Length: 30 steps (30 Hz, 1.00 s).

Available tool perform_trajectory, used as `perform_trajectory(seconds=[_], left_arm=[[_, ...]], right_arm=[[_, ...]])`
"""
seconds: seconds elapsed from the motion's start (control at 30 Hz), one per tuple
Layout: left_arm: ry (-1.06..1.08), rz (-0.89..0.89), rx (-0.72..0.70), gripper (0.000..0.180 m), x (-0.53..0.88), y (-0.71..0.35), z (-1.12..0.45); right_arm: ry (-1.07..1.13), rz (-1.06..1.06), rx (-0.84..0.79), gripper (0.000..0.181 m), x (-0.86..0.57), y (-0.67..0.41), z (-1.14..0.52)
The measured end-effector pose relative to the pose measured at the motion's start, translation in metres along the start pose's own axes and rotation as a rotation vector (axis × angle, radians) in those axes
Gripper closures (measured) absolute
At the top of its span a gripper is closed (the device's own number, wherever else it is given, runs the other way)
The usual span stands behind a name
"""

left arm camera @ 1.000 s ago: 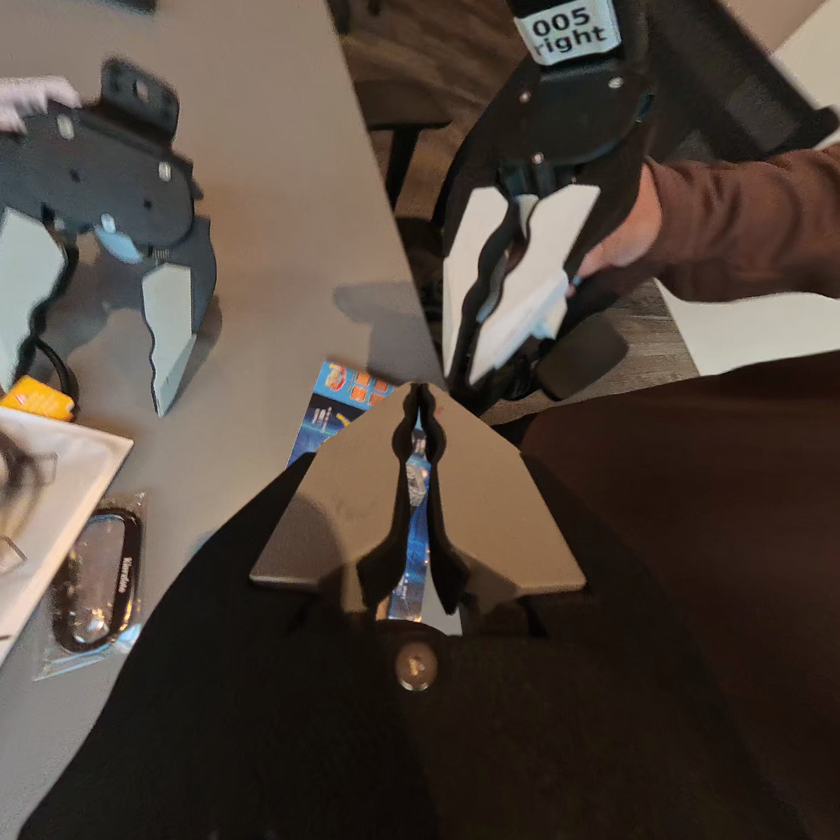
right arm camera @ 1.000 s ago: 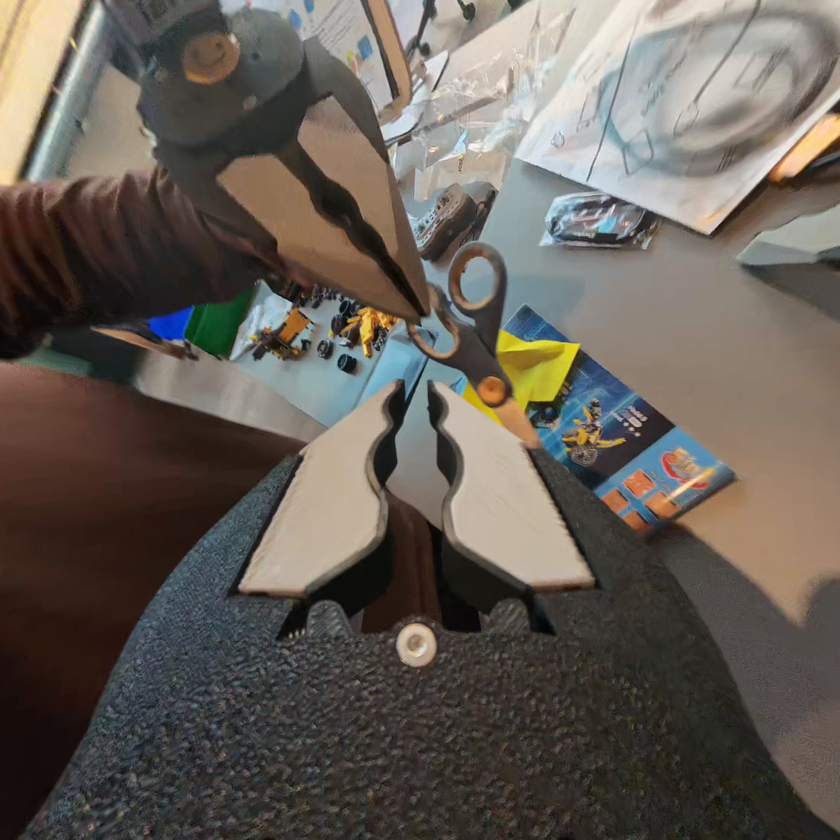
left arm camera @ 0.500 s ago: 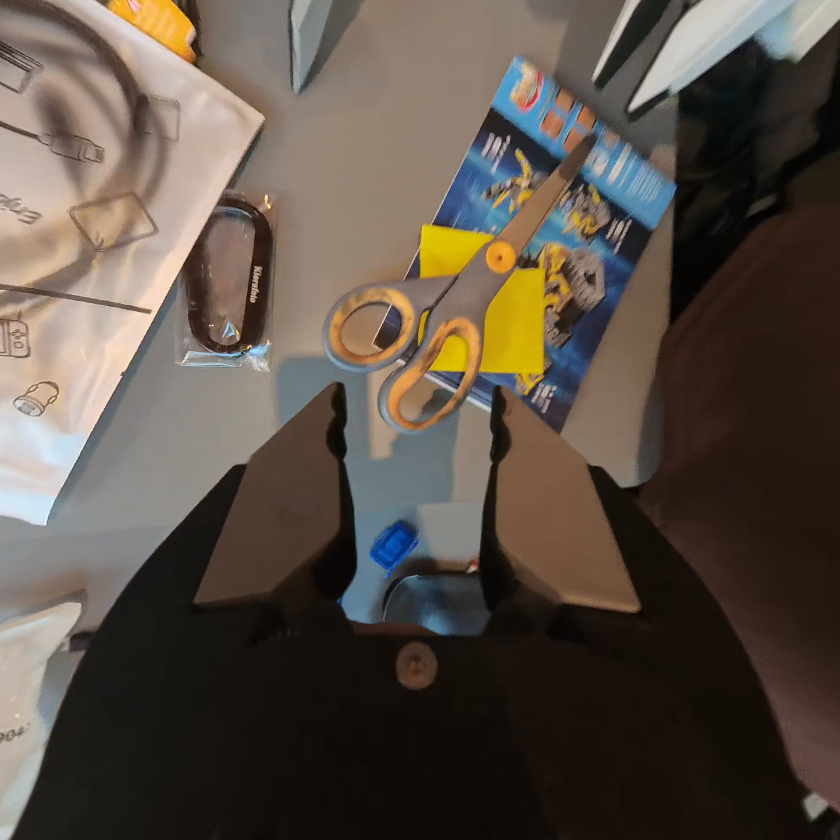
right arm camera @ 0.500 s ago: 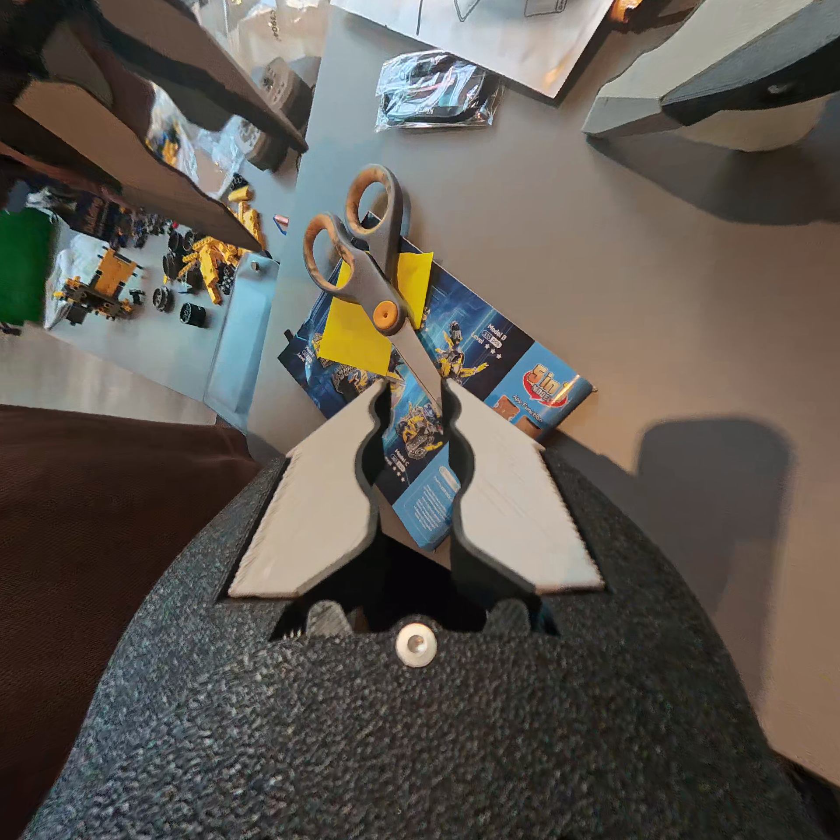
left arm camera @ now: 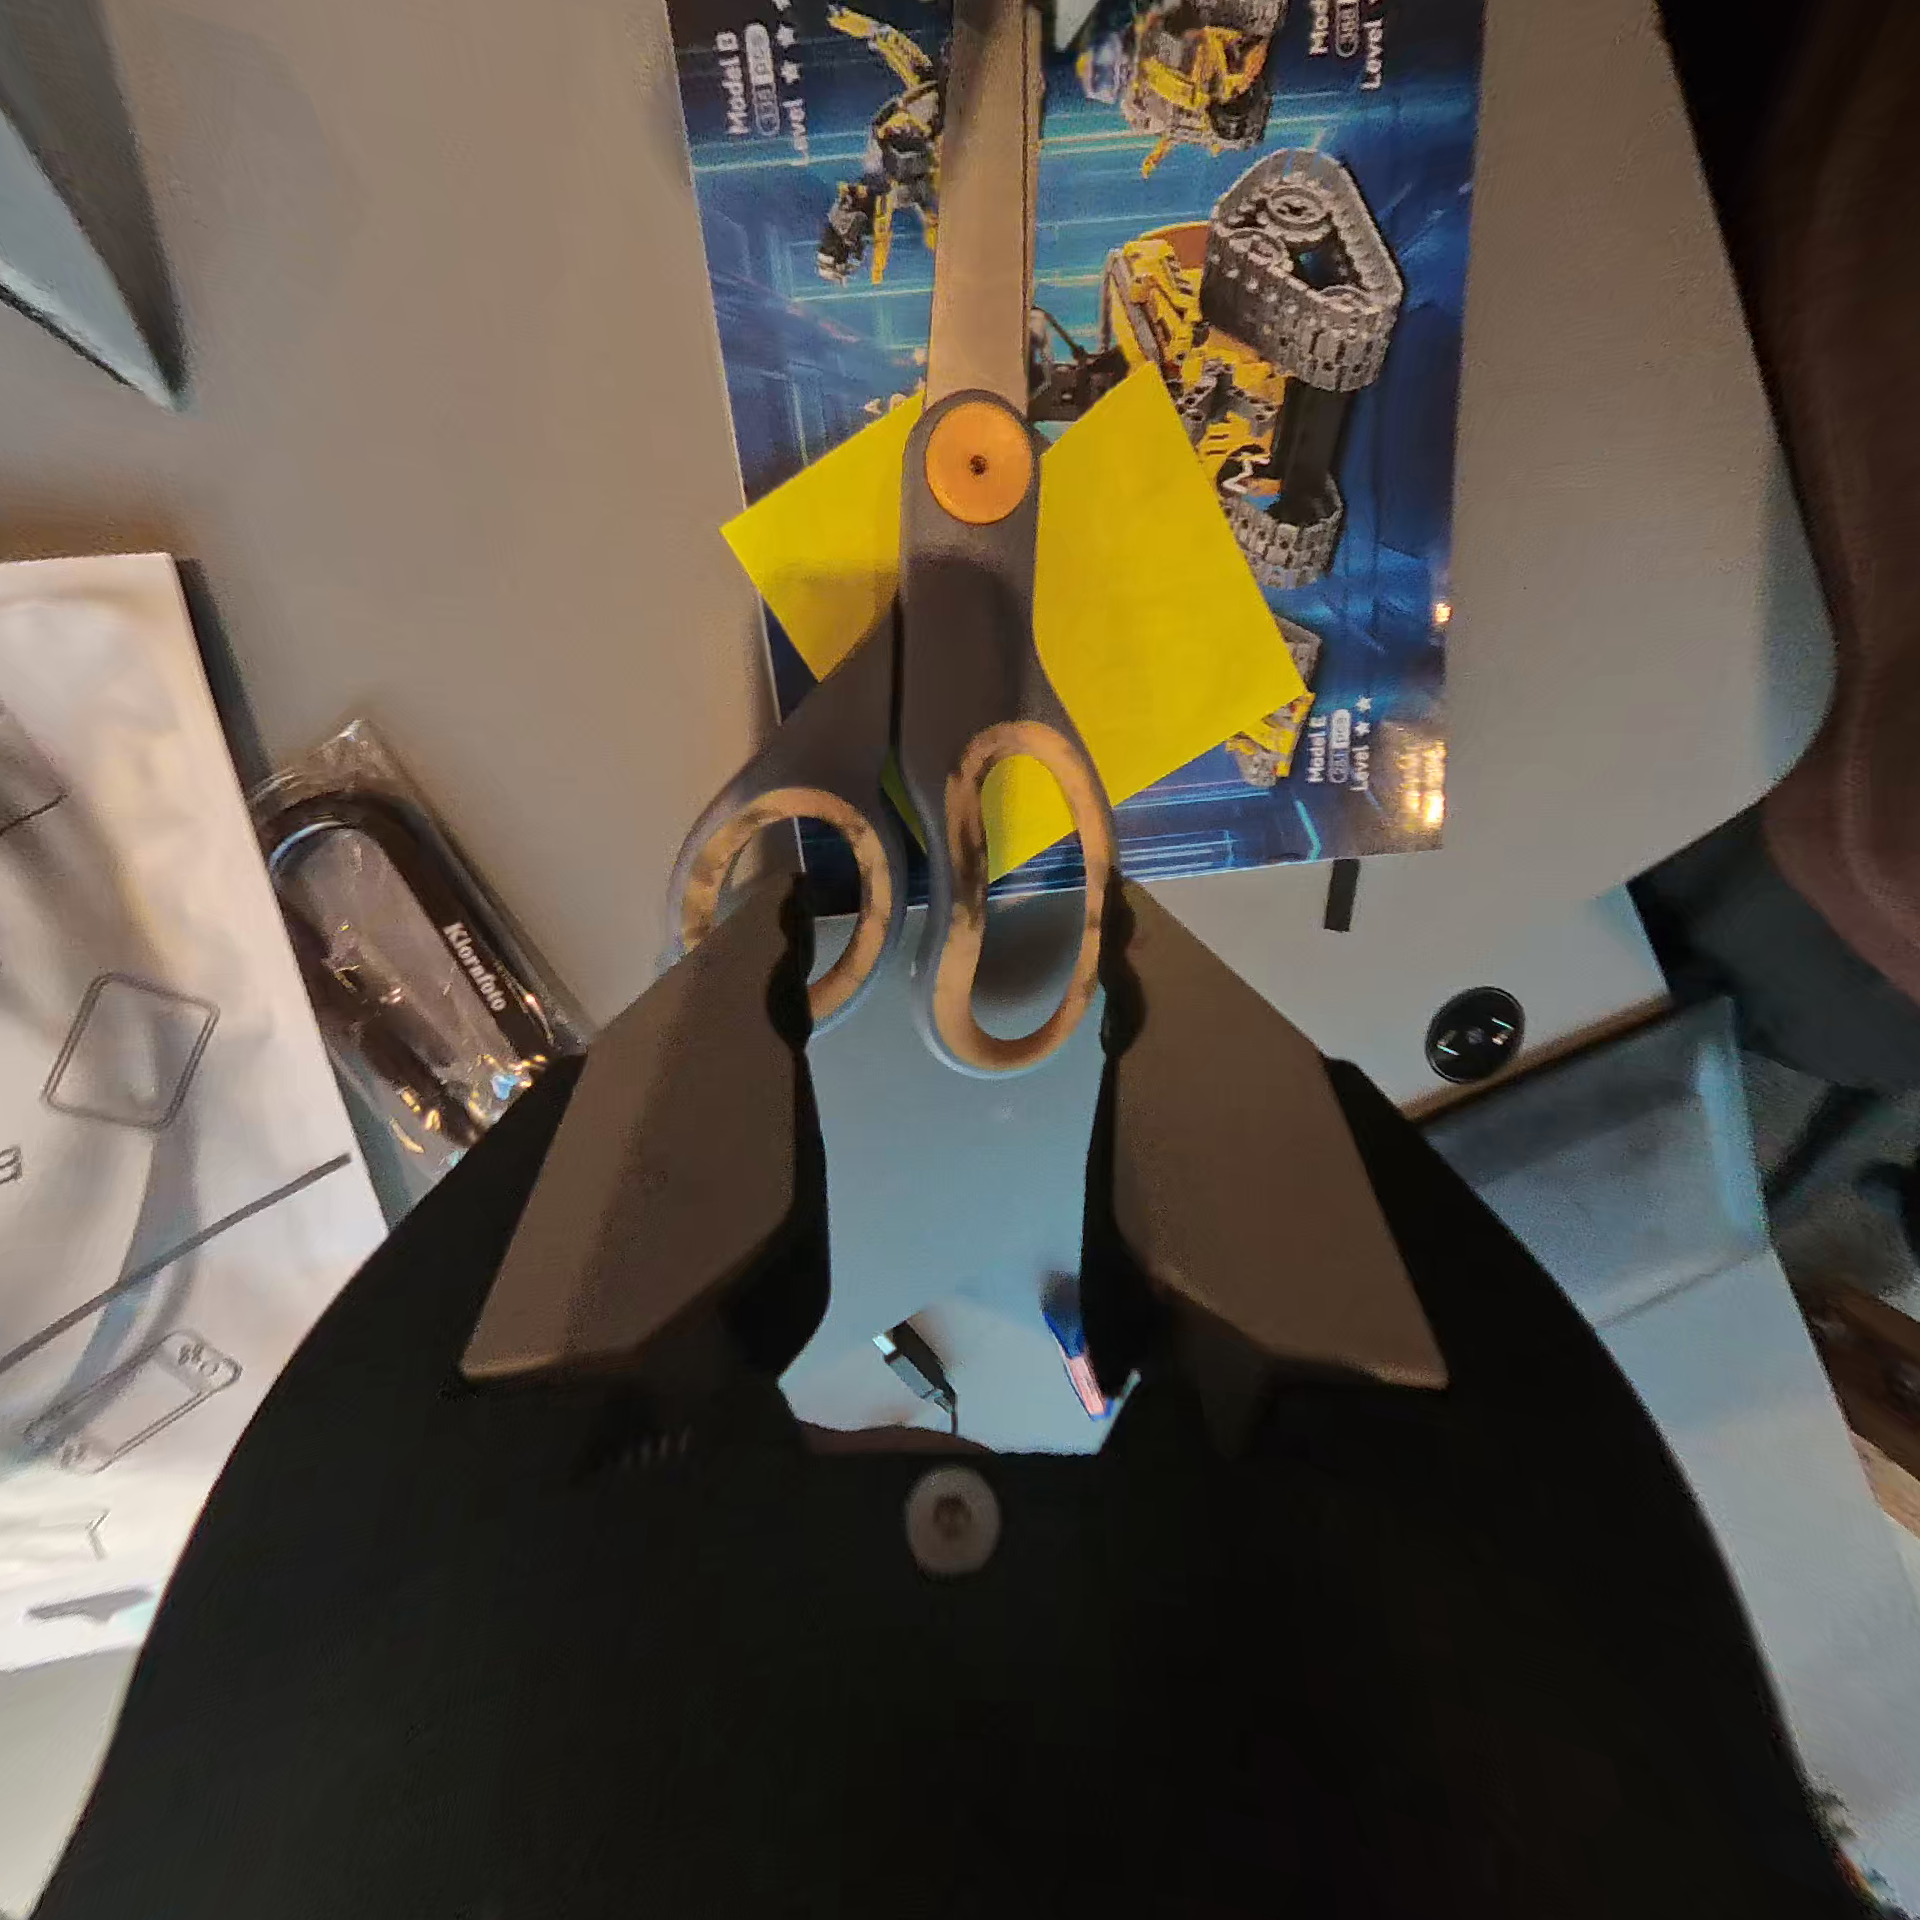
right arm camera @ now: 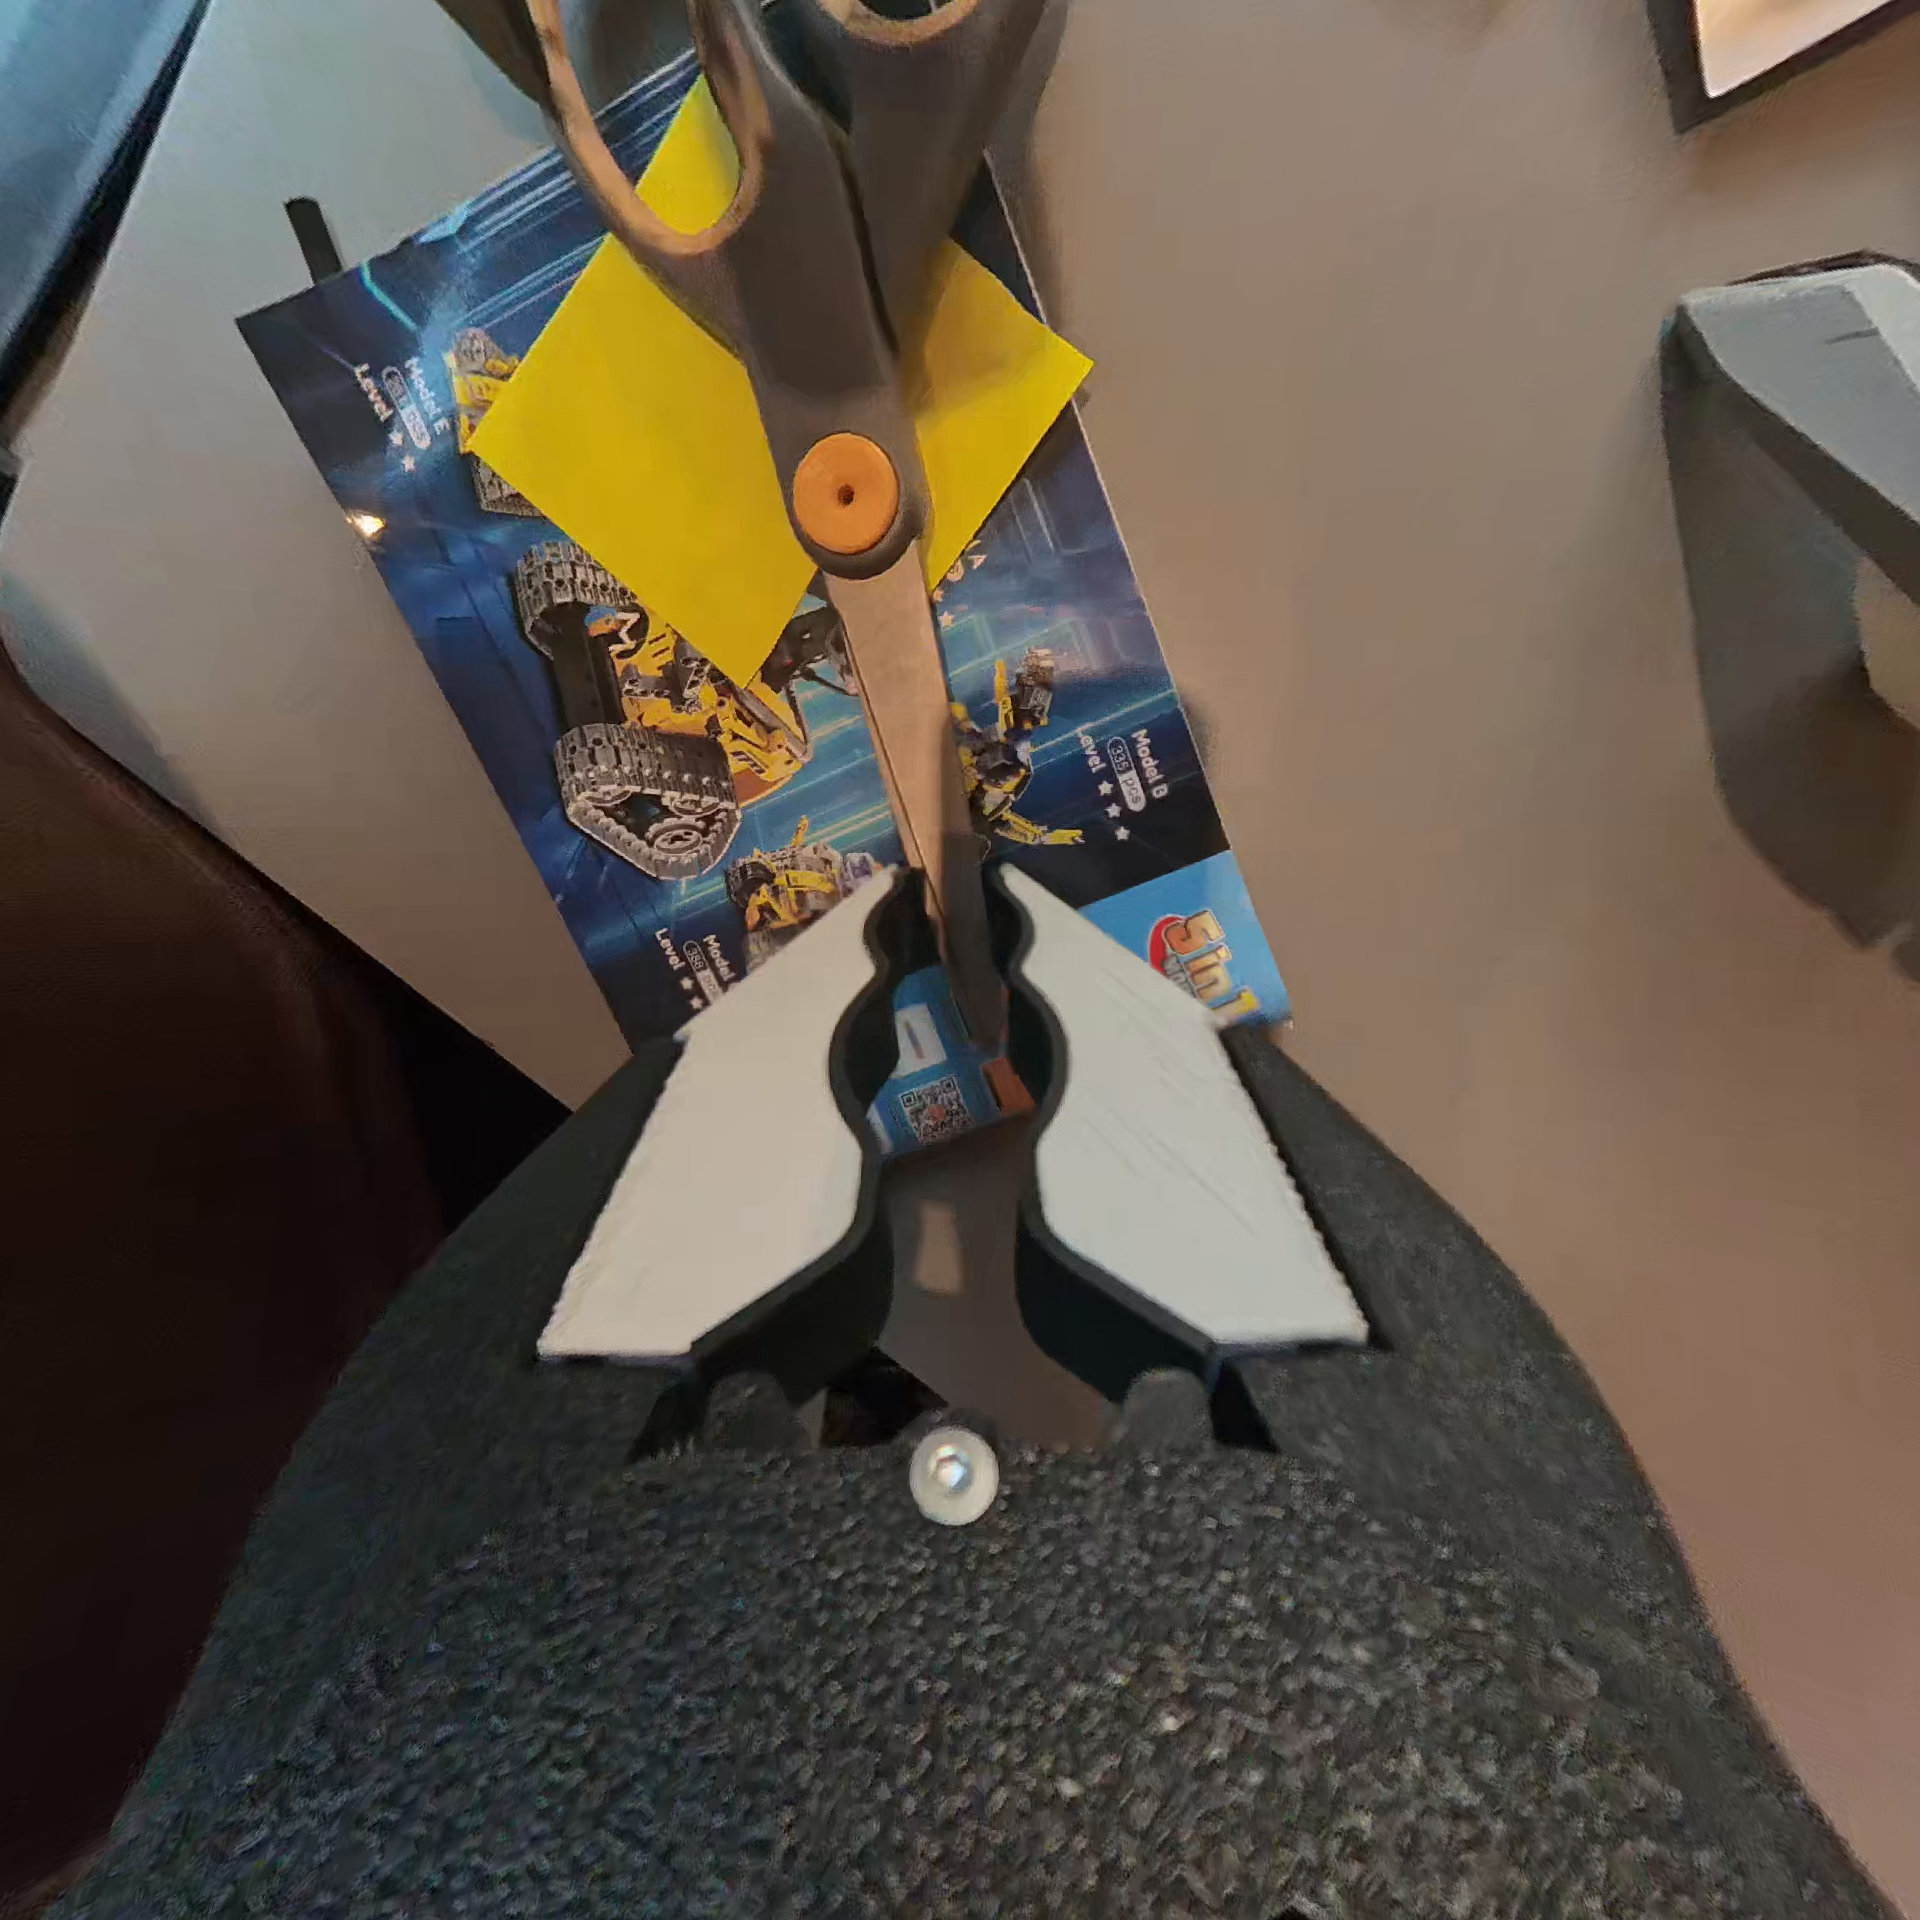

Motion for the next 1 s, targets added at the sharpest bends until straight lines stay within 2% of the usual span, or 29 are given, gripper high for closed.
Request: perform_trajectory(seconds=[0.07,0.13,0.2,0.27,0.3,0.6,0.77,1.0], left_arm=[[0.068,0.029,0.043,0.135,0.001,-0.002,-0.002],[0.089,0.056,0.071,0.135,0.004,-0.004,-0.003],[0.046,0.050,0.109,0.150,0.005,-0.006,-0.004],[0.035,0.057,0.122,0.148,0.003,-0.007,-0.004],[0.006,0.061,0.123,0.154,0.003,-0.007,-0.004],[-0.108,0.073,-0.028,0.156,-0.006,0.006,-0.006],[-0.275,-0.029,-0.056,0.157,-0.017,0.008,0.008],[-0.573,-0.369,-0.104,0.157,-0.027,0.002,0.046]], right_arm=[[0.015,0.032,0.006,0.169,0.002,-0.001,0.000],[0.012,0.026,0.003,0.169,0.002,-0.001,0.000],[-0.006,-0.002,-0.017,0.169,0.003,-0.001,0.002],[0.001,-0.002,-0.030,0.169,0.006,-0.002,0.006],[0.007,-0.001,-0.042,0.169,0.007,-0.004,0.010],[-0.015,-0.063,-0.126,0.170,0.011,-0.013,0.025],[-0.061,-0.100,-0.147,0.171,0.017,-0.014,0.024],[-0.172,-0.252,-0.256,0.173,0.009,-0.010,0.015]])
Point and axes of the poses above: each gripper's, where its closed fingertips meet, z back along the fingers, y out of its underside, x = y × z across the jaws, the point moved 9 cm from there along z, back along the fingers, and after that the axes turned 10 degrees about z, right-handed, at the moved point
